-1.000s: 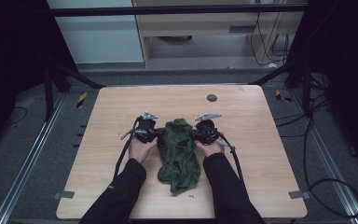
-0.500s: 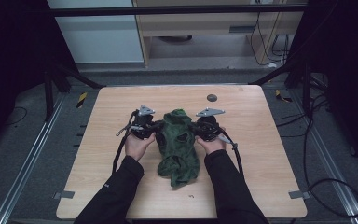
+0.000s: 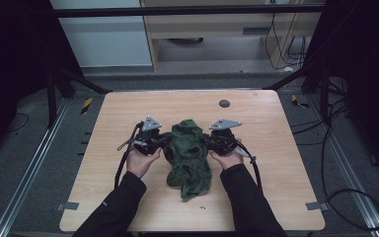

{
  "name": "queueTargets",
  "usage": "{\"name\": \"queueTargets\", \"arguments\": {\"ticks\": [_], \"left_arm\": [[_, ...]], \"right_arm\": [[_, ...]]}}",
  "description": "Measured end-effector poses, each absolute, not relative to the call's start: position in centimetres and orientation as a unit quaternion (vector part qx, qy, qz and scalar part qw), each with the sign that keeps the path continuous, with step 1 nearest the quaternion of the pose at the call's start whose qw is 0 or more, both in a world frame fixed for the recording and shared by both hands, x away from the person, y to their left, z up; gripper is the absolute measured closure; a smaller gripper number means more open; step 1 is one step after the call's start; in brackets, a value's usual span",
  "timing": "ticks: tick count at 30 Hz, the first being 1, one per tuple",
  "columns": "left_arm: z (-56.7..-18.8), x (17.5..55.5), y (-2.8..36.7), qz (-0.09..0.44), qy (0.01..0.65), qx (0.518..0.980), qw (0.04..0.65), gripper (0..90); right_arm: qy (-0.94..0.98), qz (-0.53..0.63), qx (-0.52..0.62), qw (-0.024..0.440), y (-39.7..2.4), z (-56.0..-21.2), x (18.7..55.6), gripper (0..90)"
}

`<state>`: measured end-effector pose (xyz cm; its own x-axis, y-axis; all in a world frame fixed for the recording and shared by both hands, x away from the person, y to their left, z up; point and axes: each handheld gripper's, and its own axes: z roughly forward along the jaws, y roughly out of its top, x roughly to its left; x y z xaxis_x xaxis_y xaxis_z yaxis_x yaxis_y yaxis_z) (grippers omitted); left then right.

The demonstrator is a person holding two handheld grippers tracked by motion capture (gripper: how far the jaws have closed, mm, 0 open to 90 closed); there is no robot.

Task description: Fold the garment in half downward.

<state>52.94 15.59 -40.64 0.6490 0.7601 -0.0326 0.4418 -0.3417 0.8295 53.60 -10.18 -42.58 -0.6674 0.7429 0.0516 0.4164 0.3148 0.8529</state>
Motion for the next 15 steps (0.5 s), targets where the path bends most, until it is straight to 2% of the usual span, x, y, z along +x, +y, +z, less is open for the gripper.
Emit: {"name": "queueTargets", "arguments": {"ticks": [15], "left_arm": [[-41.1,49.3,15.9,0.17,0.349,0.816,0.428,84.0]], "right_arm": [[0.803,0.463,0.332,0.171,-10.8,-42.8,50.3,82.1]]}}
